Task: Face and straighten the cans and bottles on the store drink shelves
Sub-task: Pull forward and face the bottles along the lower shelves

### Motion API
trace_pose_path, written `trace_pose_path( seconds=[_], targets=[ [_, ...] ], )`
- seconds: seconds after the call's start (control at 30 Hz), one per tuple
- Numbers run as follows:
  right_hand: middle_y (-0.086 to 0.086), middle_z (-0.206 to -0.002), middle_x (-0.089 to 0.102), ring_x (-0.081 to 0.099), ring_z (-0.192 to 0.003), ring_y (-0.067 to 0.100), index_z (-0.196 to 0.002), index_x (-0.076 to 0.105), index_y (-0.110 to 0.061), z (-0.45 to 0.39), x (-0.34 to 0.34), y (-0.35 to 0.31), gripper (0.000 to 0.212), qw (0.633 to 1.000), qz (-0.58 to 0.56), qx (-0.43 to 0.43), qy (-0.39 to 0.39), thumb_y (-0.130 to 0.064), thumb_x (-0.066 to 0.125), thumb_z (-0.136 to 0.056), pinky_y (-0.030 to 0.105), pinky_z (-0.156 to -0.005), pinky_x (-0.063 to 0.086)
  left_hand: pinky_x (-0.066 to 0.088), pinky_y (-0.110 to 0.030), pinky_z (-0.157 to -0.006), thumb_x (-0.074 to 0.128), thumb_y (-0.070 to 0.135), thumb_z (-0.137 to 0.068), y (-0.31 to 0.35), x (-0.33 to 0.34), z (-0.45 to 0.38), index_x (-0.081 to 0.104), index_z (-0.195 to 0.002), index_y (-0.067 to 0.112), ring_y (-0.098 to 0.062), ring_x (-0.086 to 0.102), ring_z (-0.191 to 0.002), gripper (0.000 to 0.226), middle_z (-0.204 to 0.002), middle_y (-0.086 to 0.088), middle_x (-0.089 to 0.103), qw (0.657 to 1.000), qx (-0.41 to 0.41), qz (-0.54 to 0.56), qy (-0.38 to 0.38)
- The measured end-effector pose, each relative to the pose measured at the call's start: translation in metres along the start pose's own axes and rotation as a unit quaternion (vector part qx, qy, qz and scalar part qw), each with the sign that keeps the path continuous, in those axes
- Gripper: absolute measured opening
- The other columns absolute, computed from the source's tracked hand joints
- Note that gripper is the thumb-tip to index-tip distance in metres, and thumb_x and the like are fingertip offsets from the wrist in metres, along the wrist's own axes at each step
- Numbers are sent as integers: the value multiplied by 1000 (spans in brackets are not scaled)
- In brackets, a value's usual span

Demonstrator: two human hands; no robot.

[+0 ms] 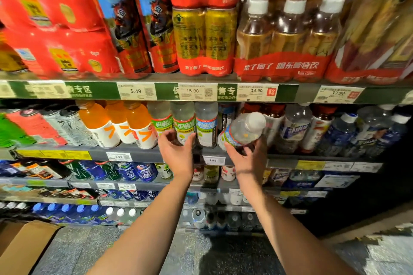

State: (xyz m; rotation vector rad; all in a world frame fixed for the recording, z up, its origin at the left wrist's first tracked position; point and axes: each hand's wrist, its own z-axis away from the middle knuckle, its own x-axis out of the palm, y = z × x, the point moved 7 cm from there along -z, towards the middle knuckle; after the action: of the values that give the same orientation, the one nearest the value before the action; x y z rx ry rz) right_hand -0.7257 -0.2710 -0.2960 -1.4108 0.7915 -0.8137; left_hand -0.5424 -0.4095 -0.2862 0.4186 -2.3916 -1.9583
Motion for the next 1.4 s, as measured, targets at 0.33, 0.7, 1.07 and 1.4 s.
trace_pose_path(
  seconds=[0.33,0.7,1.07,1.4],
  targets=[
    [6,-122,58,57,-113,28,-126,52,-17,3,26,-16,65,968,205,-126,76,-38,82,-73,48,-90,50,35,-13,-96,84,29,-79,-2,-6,-16,62,-128,15,-9,57,-114,56,-125,2,65,995,28,-32,-93],
    [10,-140,50,42,-132,28,-143,42,-9,6,39,-27,76,950,253,-125,131,-28,80,-79,39,-110,39,52,-36,-99,84,34,-76,-28,4,-29,65,-121,23,-14,65,-107,51,-114,6,68,985,-9,76,-152],
    [3,-127,58,57,-117,24,-131,50,-18,10,25,-23,57,959,218,-140,112,-41,73,-84,46,-95,51,42,-12,-68,69,-16,-81,-5,22,21,57,-86,21,-1,42,-60,39,-68,1,46,958,-14,190,-214],
    [-6,-117,48,54,-110,23,-122,48,-24,-2,-85,-22,45,952,192,-136,196,-44,68,-87,47,-93,50,40,-16,-62,70,12,-69,20,73,106,61,-86,16,-7,42,-61,19,-70,-1,47,924,-60,193,-325]
  ],
)
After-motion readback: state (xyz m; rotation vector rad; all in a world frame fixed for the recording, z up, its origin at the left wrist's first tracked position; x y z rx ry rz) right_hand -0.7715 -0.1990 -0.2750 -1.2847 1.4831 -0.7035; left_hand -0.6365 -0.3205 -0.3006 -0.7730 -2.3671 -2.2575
